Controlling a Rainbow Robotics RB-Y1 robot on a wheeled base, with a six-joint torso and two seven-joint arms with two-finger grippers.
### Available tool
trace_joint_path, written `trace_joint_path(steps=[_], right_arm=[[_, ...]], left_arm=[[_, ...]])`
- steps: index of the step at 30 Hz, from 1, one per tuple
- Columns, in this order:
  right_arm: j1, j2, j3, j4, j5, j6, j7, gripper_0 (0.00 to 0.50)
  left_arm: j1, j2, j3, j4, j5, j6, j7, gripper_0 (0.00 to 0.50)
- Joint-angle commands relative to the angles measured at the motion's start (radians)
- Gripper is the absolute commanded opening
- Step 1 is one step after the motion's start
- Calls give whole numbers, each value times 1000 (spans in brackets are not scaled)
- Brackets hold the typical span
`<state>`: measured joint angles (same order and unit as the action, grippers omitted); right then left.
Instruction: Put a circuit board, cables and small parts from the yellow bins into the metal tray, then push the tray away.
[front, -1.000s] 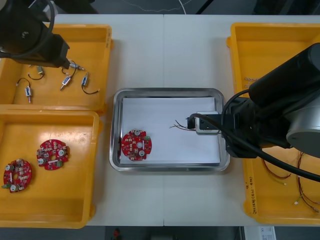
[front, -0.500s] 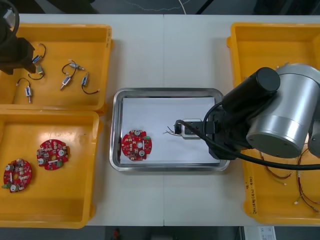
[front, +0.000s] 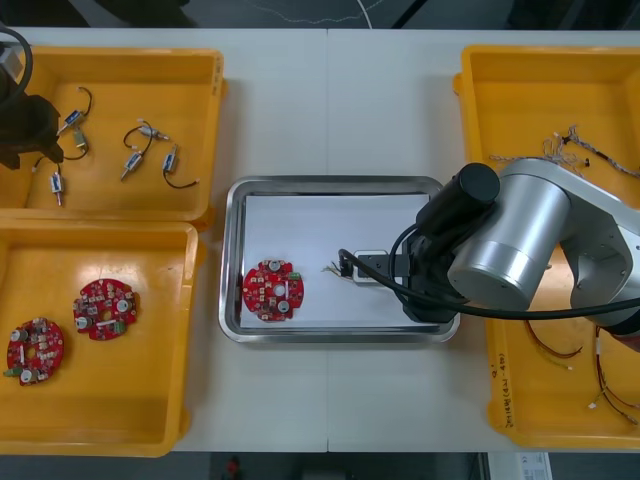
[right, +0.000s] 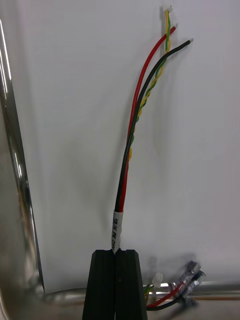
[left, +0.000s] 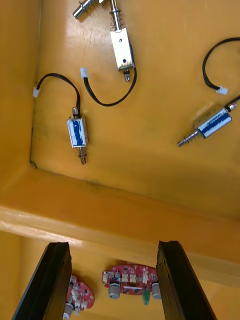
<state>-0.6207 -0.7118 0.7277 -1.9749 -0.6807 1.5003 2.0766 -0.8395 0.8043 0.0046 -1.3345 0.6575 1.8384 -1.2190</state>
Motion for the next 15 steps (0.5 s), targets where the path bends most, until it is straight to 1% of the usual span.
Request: trace_joint_path(steps=[1,6,7,9,10,11,12,15], right_arm=[[-31,32,29,24,6,-9,20,0],[-31,38,35,36,3,-8,10,0],[-31,41,35,38,4,-8,8,23],[-31,45,35,38,9,-8,7,125],[-31,48,32,36,15,-8,5,294],[-31,51,35,38,21,-9,3,434],[-31,54,32,38,27,-8,-1,499],[-31,54,32,38,39,-12,-7,500]], left_arm=[[0,44,25,26,-6,-57,32,500],[8,38,25,43,-10,-102,13,500],[14,38,25,43,-13,-116,10,500],[28,38,25,43,-13,-145,7,500],[39,35,25,43,-15,-163,3,500],[51,33,25,43,-18,-183,0,500],[63,33,23,43,-18,-200,-7,500],[85,33,3,43,-22,-232,-16,500]])
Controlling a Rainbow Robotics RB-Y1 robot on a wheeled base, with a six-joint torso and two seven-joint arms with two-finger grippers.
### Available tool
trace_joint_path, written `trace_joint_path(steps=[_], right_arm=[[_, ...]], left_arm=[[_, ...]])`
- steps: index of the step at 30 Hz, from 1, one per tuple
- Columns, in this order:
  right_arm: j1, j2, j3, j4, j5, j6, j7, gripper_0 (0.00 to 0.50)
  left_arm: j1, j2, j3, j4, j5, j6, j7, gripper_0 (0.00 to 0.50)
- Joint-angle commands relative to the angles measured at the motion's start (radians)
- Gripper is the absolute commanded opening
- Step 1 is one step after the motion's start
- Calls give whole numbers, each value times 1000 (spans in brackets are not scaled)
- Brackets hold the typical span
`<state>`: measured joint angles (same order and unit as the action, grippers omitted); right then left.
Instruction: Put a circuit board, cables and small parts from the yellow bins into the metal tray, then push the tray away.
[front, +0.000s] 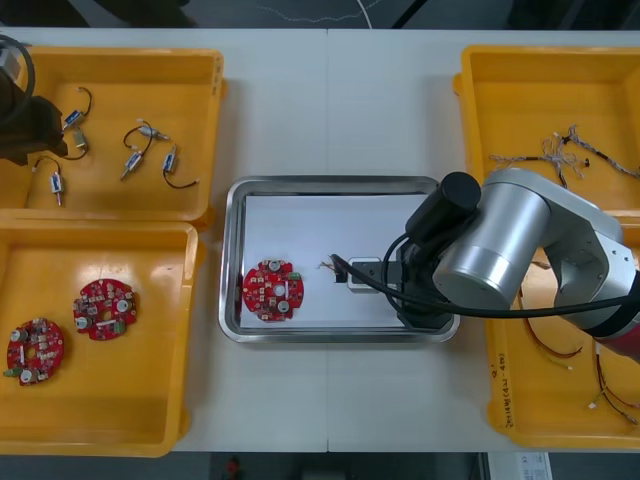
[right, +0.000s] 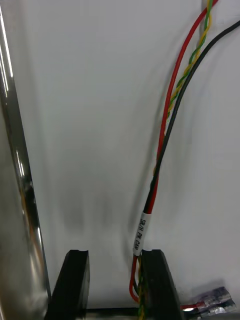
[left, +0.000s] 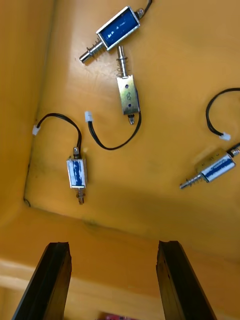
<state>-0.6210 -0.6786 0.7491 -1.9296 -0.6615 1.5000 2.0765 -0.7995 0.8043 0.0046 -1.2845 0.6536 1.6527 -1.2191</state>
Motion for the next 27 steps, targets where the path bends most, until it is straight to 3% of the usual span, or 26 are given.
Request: trace_joint_path(steps=[1,10,20,27], right_arm=[[-31,21,10,-8,20,-12,-7,500],[-31,33,-2,-20,28,-12,-27,500],[-31,48,-14,-57,68,17,-38,500],[-32,86,-109,-120,88,155,-38,500]], left_arm=[[49,33,-2,-7,-22,-54,-17,500],[121,29,-68,-7,-40,-205,-23,500],[161,21,-92,-7,-45,-301,-28,500],[186,4,-94,10,-61,-378,-37,500]])
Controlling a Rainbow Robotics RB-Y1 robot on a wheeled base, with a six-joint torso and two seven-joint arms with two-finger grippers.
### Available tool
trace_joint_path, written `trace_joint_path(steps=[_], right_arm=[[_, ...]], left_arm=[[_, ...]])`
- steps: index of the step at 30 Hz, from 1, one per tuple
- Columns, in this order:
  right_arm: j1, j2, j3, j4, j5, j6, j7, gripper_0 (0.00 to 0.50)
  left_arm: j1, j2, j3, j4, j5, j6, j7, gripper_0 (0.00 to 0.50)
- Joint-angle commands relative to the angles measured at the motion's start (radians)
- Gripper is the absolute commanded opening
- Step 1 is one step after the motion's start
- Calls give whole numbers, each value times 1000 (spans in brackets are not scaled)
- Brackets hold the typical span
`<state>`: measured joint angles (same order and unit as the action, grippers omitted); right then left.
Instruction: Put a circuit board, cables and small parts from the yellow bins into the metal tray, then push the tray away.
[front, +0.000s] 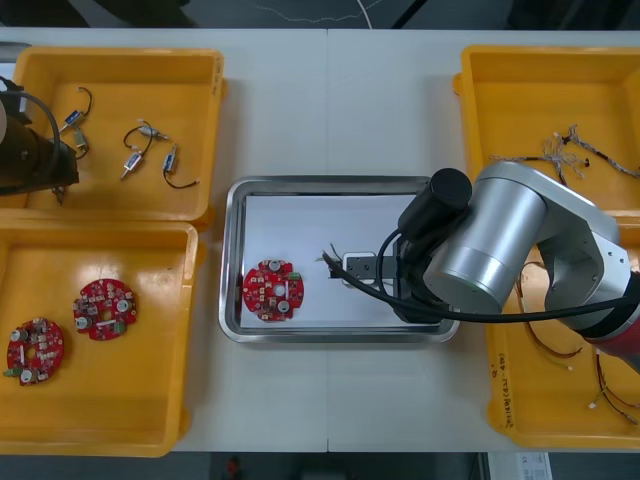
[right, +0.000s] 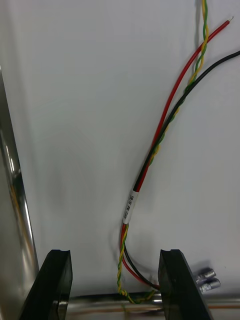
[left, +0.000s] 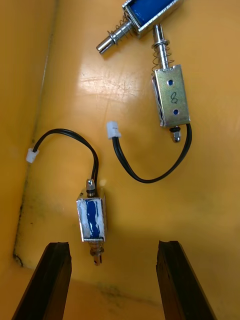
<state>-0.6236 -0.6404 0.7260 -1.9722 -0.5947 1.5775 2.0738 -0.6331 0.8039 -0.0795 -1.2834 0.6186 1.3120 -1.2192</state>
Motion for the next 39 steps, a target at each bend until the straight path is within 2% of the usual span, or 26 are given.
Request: trace_joint_path(steps=[1,9,17,23,26,27,28,29,30,34,39], right_arm=[[-30,51,-97,-83,23,93,-35,500],[-30,85,-270,-209,23,337,-46,500],[-30,71,-442,-353,10,342,-60,500],[-30,41,-593,-392,-57,342,-67,500],[-28,10,-674,-381,-114,342,-72,500],[-28,1,-705,-367,-132,342,-73,500],[-28,-5,-735,-350,-149,342,-75,500],[-28,-8,-751,-341,-158,342,-77,500],[-28,-13,-784,-318,-175,342,-78,500],[-28,-31,-879,-244,-192,342,-78,500],[-30,-47,-951,-172,-160,342,-72,500]], left_arm=[[20,1,-9,12,-31,-40,-40,500],[20,-5,-57,85,-43,-163,-51,500],[20,-6,-60,87,-27,-169,-51,500],[20,-8,-60,88,-16,-169,-52,500],[20,-12,-60,88,-16,-174,-51,500],[20,-15,-60,87,-16,-174,-49,393],[20,-17,-60,88,-16,-174,-49,181],[20,-19,-60,88,-16,-174,-49,71],[20,-20,-60,87,-16,-174,-51,1],[20,-20,-60,87,-17,-174,-51,0],[20,-20,-60,88,-13,-172,-51,0]])
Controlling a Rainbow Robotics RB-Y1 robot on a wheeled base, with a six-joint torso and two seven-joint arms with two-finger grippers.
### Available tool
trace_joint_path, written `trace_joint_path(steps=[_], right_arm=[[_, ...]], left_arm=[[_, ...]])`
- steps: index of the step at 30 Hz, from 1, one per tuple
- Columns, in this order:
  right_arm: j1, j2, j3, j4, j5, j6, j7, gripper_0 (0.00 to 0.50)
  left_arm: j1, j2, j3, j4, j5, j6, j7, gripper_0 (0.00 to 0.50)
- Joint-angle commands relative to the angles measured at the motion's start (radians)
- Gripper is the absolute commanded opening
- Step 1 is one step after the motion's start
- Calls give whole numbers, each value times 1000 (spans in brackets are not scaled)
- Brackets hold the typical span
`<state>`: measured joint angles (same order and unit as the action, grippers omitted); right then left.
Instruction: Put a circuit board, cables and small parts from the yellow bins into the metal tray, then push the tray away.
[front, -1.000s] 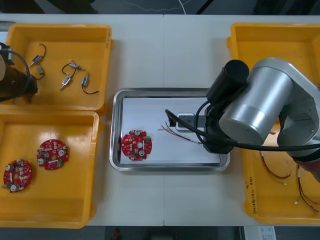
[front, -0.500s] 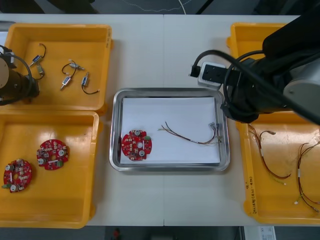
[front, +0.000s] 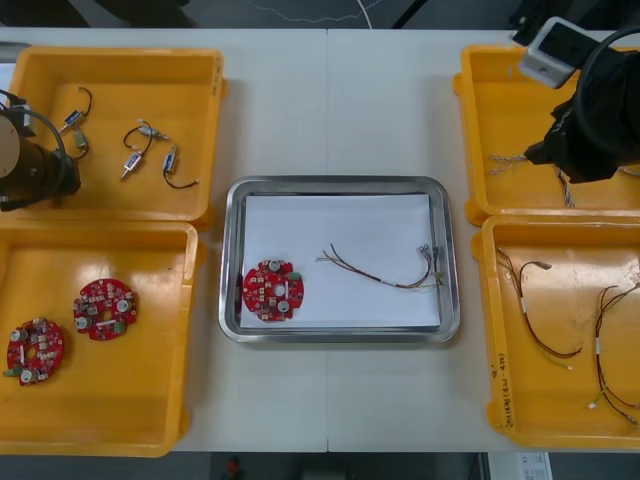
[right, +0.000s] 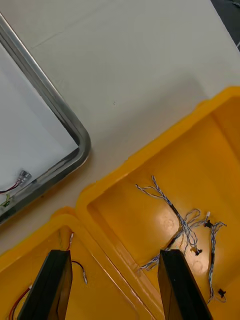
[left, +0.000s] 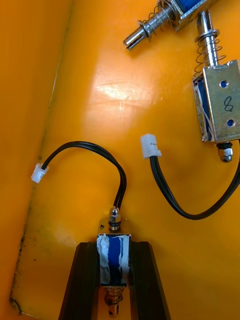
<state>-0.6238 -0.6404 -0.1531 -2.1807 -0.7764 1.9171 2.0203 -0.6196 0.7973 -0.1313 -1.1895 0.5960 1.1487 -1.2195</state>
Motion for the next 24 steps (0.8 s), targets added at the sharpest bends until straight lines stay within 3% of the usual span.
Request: trace_joint_path(steps=[1,9,14,20,24], right_arm=[[-30,-51,-83,53,32,3,-18,500],[-31,-88,-141,173,68,3,-9,500],[-45,-119,-155,275,85,3,2,500],[-137,-150,-160,490,131,3,38,500],[-189,-168,-161,621,163,3,121,500]], left_arm=[[6,-13,-8,-5,13,-9,-51,0],[-5,-10,7,-18,16,11,-51,0],[-31,-6,53,-56,-1,117,-60,0],[-92,5,108,-111,-19,293,-67,0],[-112,11,137,-160,-13,375,-74,0]])
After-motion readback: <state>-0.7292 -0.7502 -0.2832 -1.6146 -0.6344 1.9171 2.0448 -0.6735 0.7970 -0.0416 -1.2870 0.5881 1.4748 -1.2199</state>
